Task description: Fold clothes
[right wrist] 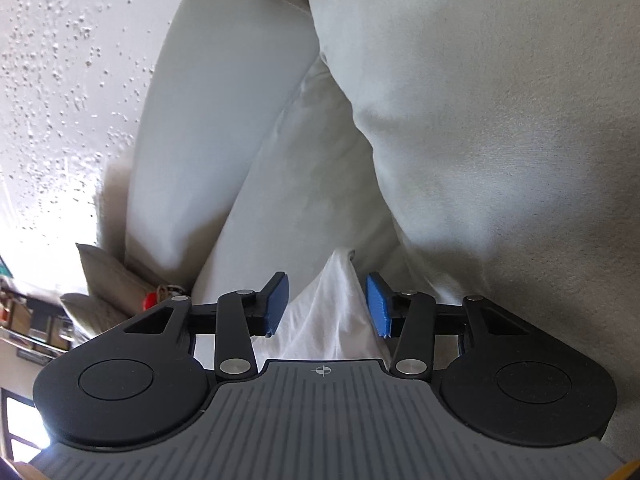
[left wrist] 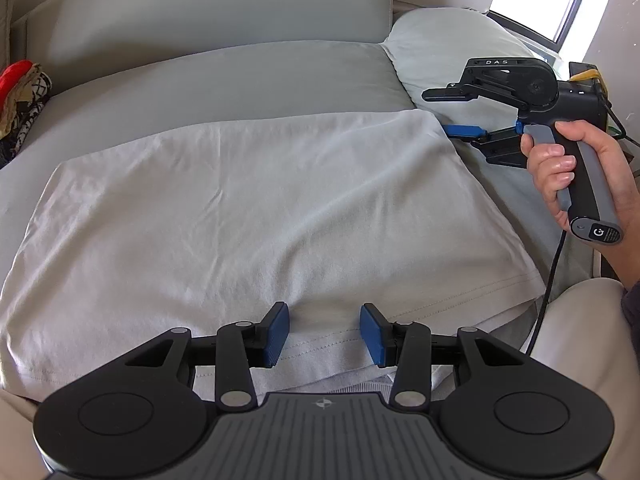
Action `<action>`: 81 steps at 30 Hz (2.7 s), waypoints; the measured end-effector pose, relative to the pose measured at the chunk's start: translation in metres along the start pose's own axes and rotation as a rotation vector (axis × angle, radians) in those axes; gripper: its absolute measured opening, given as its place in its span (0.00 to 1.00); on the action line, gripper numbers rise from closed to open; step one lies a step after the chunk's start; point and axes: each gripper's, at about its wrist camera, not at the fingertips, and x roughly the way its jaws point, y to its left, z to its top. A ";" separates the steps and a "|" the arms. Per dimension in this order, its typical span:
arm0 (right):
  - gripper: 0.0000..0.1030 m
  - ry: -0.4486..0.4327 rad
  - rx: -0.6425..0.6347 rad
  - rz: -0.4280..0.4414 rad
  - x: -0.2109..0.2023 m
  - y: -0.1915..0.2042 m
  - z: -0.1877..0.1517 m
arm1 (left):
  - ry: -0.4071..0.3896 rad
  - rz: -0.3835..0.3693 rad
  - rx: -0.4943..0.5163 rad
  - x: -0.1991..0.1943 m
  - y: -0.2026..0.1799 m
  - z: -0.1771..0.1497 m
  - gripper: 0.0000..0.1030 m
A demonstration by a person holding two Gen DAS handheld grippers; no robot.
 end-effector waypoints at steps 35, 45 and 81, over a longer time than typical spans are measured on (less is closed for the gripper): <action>0.51 0.086 -0.218 -0.034 -0.003 0.032 -0.024 | 0.008 -0.009 -0.005 0.002 0.002 0.001 0.42; 0.51 0.118 -0.081 0.108 0.014 0.021 -0.007 | 0.006 -0.003 -0.002 0.002 0.001 0.001 0.43; 0.22 -0.160 -0.106 -0.200 0.036 0.042 -0.009 | 0.005 -0.013 -0.017 0.001 0.005 -0.001 0.46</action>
